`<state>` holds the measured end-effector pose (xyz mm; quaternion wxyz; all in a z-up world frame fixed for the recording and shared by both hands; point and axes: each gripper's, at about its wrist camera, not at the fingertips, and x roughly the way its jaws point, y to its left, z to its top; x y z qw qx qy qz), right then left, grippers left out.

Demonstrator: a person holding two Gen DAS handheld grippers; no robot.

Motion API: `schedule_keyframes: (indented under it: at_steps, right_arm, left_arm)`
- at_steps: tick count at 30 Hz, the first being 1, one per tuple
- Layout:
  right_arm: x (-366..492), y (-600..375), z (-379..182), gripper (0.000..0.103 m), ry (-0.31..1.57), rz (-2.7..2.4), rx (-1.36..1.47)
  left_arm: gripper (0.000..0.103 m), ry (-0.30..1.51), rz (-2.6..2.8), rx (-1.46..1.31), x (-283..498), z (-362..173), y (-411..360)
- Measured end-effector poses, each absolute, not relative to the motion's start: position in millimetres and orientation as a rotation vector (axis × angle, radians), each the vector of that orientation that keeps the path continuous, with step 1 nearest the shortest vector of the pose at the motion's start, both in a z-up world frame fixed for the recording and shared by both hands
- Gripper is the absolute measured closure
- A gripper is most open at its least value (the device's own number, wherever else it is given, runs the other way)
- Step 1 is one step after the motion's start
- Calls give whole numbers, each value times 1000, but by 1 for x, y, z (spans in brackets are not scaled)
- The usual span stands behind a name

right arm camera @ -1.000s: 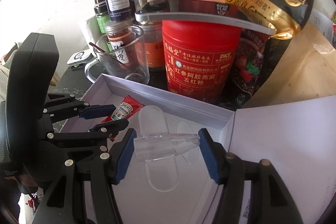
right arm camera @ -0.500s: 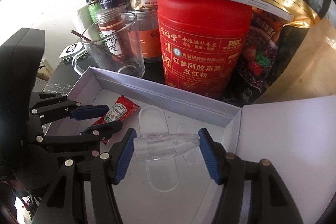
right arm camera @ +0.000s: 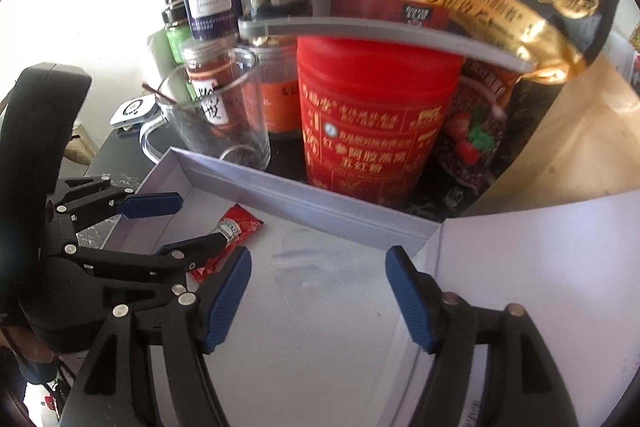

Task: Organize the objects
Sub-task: 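Lower and release the sachet into the box with the left tool while the right tool releases the clip there, then withdraw both open tools from the box back toward the snack pile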

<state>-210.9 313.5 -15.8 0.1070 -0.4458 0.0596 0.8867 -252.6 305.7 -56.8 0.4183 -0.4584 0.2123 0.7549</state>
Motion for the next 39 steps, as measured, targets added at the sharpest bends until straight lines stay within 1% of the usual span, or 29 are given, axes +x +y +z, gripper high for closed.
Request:
schedule_keyframes:
  at_steps: [9, 13, 17, 22, 24, 26, 34, 39]
  right_arm:
    - [-180, 324, 22, 27, 227, 2592, -1219]
    - [-170, 320, 40, 26, 209, 2598, -1188]
    - [-157, 306, 63, 22, 154, 2611, -1126]
    - [-137, 295, 87, 19, 133, 2642, -1070]
    - [-129, 291, 95, 18, 128, 2654, -1062]
    - [-121, 287, 100, 18, 133, 2666, -1050]
    - [-97, 281, 113, 18, 112, 2665, -1005]
    - [-83, 279, 117, 18, 130, 2706, -982]
  left_arm:
    - [47, 471, 1992, -1090, -242, -14, 287]
    - [45, 462, 2031, -1058, -232, 12, 274]
    - [40, 449, 2090, -1000, -221, 44, 257]
    - [37, 441, 2172, -921, -206, 68, 238]
    - [32, 447, 2186, -887, -196, 77, 232]
    - [29, 455, 2208, -858, -186, 86, 227]
    - [23, 569, 2265, -737, -150, 101, 216]
    - [21, 567, 2277, -714, -131, 104, 208]
